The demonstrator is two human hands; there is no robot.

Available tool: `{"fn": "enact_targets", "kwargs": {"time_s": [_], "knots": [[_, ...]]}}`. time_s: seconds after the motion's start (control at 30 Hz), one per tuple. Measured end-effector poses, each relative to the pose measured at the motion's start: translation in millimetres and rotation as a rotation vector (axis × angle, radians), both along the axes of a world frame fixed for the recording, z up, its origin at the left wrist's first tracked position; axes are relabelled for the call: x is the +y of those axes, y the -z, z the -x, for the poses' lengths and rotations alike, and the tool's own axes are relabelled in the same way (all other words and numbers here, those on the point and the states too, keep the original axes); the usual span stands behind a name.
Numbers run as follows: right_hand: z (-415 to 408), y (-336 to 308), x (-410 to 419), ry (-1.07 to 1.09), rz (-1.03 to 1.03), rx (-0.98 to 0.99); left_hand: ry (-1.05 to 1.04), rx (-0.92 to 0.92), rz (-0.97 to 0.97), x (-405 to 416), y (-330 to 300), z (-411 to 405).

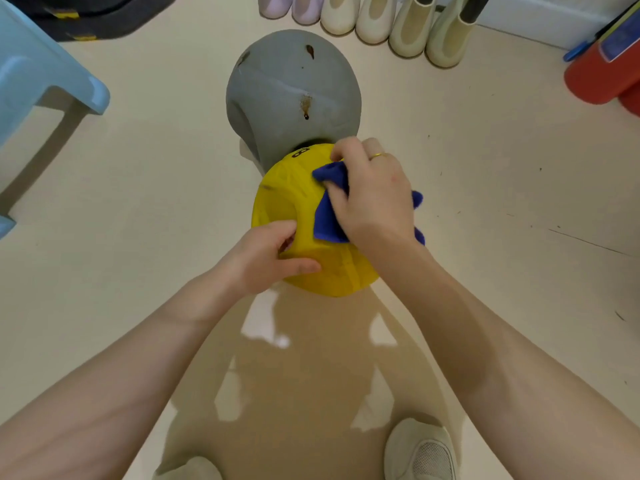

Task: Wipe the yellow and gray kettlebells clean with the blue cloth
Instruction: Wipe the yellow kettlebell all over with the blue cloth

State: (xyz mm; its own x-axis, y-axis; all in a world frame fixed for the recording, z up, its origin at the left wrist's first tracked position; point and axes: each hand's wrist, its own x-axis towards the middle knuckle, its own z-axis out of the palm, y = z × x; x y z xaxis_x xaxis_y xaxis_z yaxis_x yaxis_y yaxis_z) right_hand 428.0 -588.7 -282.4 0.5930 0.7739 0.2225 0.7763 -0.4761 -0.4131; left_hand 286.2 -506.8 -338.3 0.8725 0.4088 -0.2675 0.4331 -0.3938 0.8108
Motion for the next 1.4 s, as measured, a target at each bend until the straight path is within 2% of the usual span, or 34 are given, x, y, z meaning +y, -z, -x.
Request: {"fn": "enact_targets", "kwargs": {"time_s": [0.1, 0.17, 0.23, 0.37, 0.43, 0.53, 0.6, 0.67, 0.73, 0.8, 1.0, 1.07, 1.17, 1.23, 1.3, 1.4], "knots": [[17.4, 3.9, -2.3, -0.377, -0.042, -0.094, 0.019, 0.006, -0.058, 3.4, 2.6, 3.6], [9.7, 1.5, -4.1, -0.504, -0.012, -0.020, 0.043, 0.008, -0.071, 5.3, 4.8, 8.3], [-7.6, -0.6, -1.9, -0.379, -0.066, 0.110, 0.073, -0.008, -0.058, 7.8, 6.4, 11.2], [-37.8, 5.3, -6.4, 0.059, -0.109, 0.179, 0.128, -0.023, -0.062, 9.0, 6.5, 11.3], [-27.9, 5.8, -13.1, 0.036, -0.121, 0.203, 0.167, -0.040, -0.083, 7.5, 6.6, 11.1], [-6.2, 2.5, -23.6, -0.203, -0.094, 0.219, 0.202, -0.051, -0.091, 5.7, 9.4, 18.8], [-12.2, 4.9, -25.9, -0.237, -0.087, 0.220, 0.187, -0.043, -0.080, 4.5, 10.0, 26.5], [-30.1, 13.6, -28.6, -0.018, -0.128, 0.273, 0.161, -0.036, -0.086, 3.6, 9.2, 31.7], [-43.1, 21.0, -36.3, 0.258, -0.137, 0.429, 0.157, -0.014, -0.104, 4.1, 7.4, 33.8], [-43.0, 26.2, -43.5, 0.348, -0.140, 0.574, 0.163, 0.004, -0.103, 6.3, 5.6, 35.3], [-20.4, 18.6, -51.1, -0.033, -0.153, 0.600, 0.140, 0.112, -0.052, 22.9, 12.9, 62.8], [-21.0, 33.0, -57.5, 0.044, -0.151, 0.626, 0.142, 0.139, -0.038, 27.2, 21.8, 74.7], [-23.2, 48.2, -60.6, 0.320, -0.196, 0.640, 0.128, 0.156, -0.027, 26.1, 28.5, 79.3], [-18.0, 46.9, -59.2, 0.351, -0.229, 0.588, 0.101, 0.141, -0.006, 25.8, 26.7, 75.0], [-6.8, 39.1, -58.5, 0.178, -0.234, 0.499, 0.054, 0.121, 0.037, 29.2, 25.7, 72.4], [2.6, 29.8, -56.7, -0.075, -0.187, 0.500, -0.013, 0.091, 0.160, 32.7, 23.5, 73.4]]}}
